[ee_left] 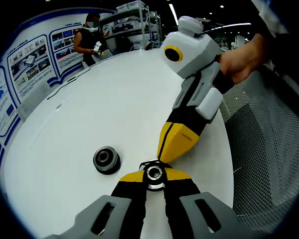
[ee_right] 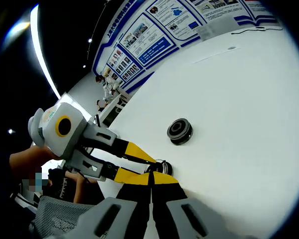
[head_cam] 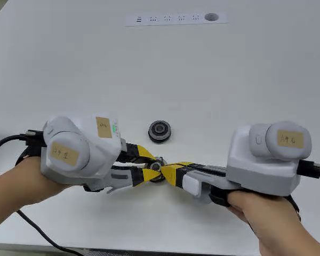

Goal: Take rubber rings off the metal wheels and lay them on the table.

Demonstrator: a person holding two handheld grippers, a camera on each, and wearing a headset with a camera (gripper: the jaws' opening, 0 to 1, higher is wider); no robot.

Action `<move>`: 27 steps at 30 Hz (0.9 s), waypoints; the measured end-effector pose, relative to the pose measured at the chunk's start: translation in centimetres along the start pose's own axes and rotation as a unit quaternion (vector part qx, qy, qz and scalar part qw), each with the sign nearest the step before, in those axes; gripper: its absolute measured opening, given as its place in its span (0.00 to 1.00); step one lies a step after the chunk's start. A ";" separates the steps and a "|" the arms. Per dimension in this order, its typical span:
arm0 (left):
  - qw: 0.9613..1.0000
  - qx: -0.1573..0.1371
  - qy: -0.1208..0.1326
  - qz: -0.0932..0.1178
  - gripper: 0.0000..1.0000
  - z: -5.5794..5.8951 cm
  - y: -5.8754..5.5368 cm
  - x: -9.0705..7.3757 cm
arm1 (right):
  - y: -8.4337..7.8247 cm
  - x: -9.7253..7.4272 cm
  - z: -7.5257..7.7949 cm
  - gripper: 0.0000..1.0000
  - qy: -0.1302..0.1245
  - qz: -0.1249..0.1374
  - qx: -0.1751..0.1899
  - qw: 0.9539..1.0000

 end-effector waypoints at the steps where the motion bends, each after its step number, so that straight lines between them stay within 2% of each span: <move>1: 1.000 0.001 0.000 0.000 0.13 0.0 0.0 0.0 | 0.0 0.0 0.0 0.00 0.000 0.000 0.001 1.000; 15: 1.000 0.004 -0.002 0.001 0.13 0.1 0.1 0.1 | 0.1 -0.2 -0.4 0.01 0.003 0.003 0.000 1.000; 19: 1.000 0.003 -0.001 0.001 0.13 0.1 0.1 0.1 | 0.1 -0.2 -0.8 0.01 0.011 0.003 0.005 1.000; 27: 1.000 0.003 -0.001 0.001 0.13 0.1 0.1 0.0 | 0.1 -0.3 -0.8 0.01 0.010 0.006 0.015 1.000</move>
Point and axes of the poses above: the centre of the closed fingertips' face, and the gripper's own axes: x roughly forward along the fingers, z roughly to its right, y roughly out of its top, the point moved 2 cm from there along -x, roughly backward along the fingers, and after that the axes turned 2 degrees about -x, right-handed, at the moved point
